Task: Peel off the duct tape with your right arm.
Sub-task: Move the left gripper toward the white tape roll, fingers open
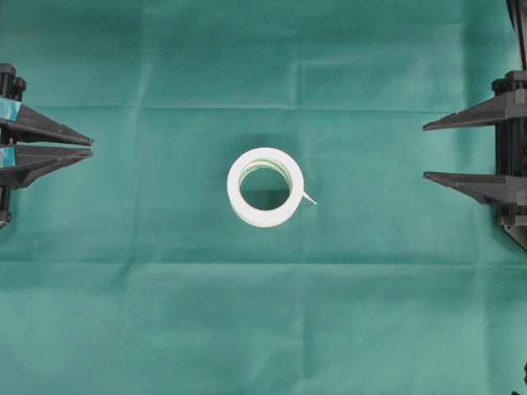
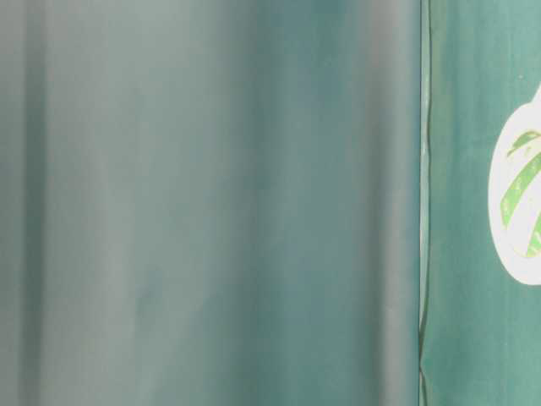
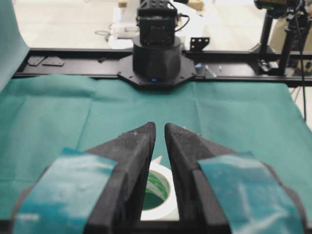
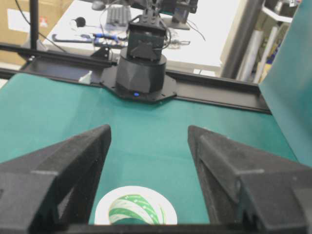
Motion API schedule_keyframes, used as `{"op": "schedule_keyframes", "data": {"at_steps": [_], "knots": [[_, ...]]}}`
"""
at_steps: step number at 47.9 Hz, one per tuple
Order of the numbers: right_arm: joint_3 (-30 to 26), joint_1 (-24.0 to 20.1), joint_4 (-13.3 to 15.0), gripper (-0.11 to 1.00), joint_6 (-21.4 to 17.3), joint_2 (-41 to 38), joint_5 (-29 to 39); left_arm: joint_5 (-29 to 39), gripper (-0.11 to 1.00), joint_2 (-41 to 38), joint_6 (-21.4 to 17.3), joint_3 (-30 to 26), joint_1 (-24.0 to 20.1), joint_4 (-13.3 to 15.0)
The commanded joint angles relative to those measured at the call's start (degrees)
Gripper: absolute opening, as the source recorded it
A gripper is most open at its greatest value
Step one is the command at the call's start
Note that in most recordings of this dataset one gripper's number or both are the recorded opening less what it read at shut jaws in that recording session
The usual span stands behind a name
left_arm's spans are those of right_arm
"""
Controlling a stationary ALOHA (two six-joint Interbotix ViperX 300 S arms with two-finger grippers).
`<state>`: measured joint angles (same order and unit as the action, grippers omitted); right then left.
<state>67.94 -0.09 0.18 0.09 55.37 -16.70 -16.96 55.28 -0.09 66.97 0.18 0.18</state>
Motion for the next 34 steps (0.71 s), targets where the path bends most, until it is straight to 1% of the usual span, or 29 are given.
{"op": "schedule_keyframes", "data": {"at_steps": [1,2,3,7,10,15,20,31,33,34], "knots": [[-0.79,0.44,0.0,0.24,-0.18,-0.53,-0.62,-0.7,0.24,-0.44,-0.09,-0.35,-0.53,0.53],[-0.62,0.44,0.0,0.24,-0.09,-0.44,-0.88,-0.7,0.24,-0.53,-0.09,-0.18,-0.44,0.53],[-0.53,0.44,0.0,0.21,-0.09,-0.35,-1.14,-0.7,0.21,-0.62,-0.18,0.0,-0.44,0.53],[0.09,0.44,0.09,0.05,-0.09,-0.26,-1.93,-0.79,0.06,-0.7,-0.18,0.7,-0.09,0.53],[0.53,0.44,0.09,-0.01,-0.09,-0.18,-2.11,-0.97,0.0,-0.79,-0.18,1.23,0.18,0.53],[1.32,0.44,0.09,-0.07,-0.09,0.18,-2.2,-1.49,0.0,-0.62,0.18,1.76,0.53,0.62],[1.85,0.44,0.09,-0.09,-0.09,0.44,-2.29,-1.67,0.0,-0.26,0.09,1.76,1.05,0.62],[2.46,0.44,0.18,-0.09,-0.09,1.05,-2.29,-2.72,0.01,-0.35,0.26,1.85,1.67,0.62],[2.46,0.44,0.09,-0.06,-0.09,1.14,-2.29,-3.25,0.04,-0.53,0.26,1.93,1.85,0.62],[2.46,0.44,0.09,-0.04,-0.09,1.23,-2.29,-3.6,0.08,-0.53,0.18,2.02,1.93,0.62]]}}
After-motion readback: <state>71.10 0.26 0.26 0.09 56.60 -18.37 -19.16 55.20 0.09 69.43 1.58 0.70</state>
